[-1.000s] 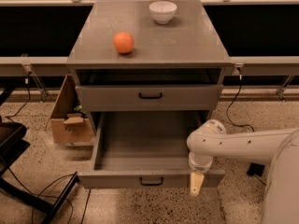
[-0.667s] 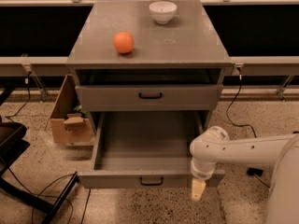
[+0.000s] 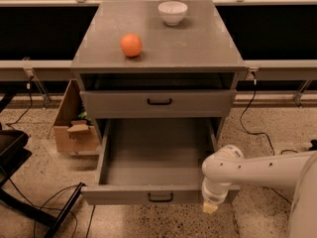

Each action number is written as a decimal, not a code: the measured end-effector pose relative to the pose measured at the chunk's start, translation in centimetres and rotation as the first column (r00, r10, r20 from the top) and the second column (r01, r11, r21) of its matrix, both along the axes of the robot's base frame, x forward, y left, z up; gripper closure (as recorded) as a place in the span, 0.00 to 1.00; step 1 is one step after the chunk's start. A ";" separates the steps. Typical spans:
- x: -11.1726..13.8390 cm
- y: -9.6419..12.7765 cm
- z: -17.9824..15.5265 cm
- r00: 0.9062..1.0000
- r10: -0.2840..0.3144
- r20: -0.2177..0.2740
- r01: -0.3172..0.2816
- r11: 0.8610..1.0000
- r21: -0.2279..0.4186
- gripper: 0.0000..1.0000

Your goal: Open middle drawer

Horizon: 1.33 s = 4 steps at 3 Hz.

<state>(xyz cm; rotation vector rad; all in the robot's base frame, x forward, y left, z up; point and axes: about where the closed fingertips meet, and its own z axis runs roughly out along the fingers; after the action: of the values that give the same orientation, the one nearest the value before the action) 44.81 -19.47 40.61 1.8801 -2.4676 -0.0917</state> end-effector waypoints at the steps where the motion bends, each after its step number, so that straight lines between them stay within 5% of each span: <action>1: 0.1 0.0 0.3 1.000 0.000 0.000 0.000 1.000 0.000 0.84; 2: -0.2 -0.2 0.9 1.000 -0.005 0.014 0.005 1.000 -0.004 1.00; 4: -0.6 -0.4 1.5 0.998 -0.009 0.055 0.010 1.000 -0.004 1.00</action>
Offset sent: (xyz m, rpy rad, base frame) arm -0.2993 0.0038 0.1447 -0.3364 0.1019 -0.1351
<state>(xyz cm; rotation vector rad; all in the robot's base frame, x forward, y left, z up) 44.18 -19.86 42.12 1.8947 -2.5103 -0.0357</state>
